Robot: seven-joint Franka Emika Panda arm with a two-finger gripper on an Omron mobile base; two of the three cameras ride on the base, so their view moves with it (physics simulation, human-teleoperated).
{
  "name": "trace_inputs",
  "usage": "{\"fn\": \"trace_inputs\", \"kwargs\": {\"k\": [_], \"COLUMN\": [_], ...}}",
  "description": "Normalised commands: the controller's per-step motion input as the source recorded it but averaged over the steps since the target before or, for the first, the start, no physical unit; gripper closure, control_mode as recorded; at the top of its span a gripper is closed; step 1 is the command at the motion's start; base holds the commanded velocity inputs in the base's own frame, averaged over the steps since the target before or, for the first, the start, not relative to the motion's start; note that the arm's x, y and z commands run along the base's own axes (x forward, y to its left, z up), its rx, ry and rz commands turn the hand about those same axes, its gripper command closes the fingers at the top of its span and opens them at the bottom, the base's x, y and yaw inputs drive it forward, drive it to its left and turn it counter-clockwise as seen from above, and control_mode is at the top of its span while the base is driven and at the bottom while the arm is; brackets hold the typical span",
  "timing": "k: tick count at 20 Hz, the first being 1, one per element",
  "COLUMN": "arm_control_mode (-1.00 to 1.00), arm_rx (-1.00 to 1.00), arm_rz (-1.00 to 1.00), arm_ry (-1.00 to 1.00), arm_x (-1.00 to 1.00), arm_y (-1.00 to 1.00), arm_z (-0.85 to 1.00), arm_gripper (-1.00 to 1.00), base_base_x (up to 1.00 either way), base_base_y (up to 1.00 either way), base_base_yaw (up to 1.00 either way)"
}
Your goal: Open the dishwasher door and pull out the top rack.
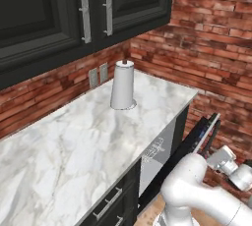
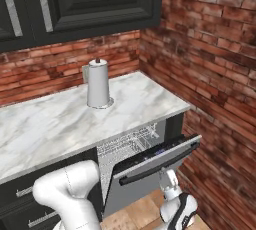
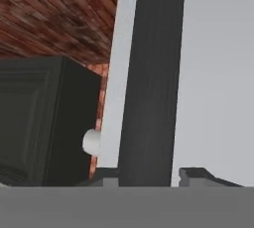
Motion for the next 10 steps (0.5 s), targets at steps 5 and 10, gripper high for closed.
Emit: {"fn": "trace_inputs", "kwargs": {"k": [5,10], "arm_control_mode": [-1.0,-1.0], "arm_rx": [-0.09,-0.19], "arm_rz": [0.0,0.0], "arm_ry": [0.22,0.33], "arm_x": [-0.74,-0.55], "arm_y": [-1.0,-1.0], "arm_z": [-0.84,-1.0], "arm_gripper": [1.0,1.0], "base_base_x": [0.0,0.0], "base_base_y": [0.0,0.0], "base_base_yaw": [0.0,0.0]}}
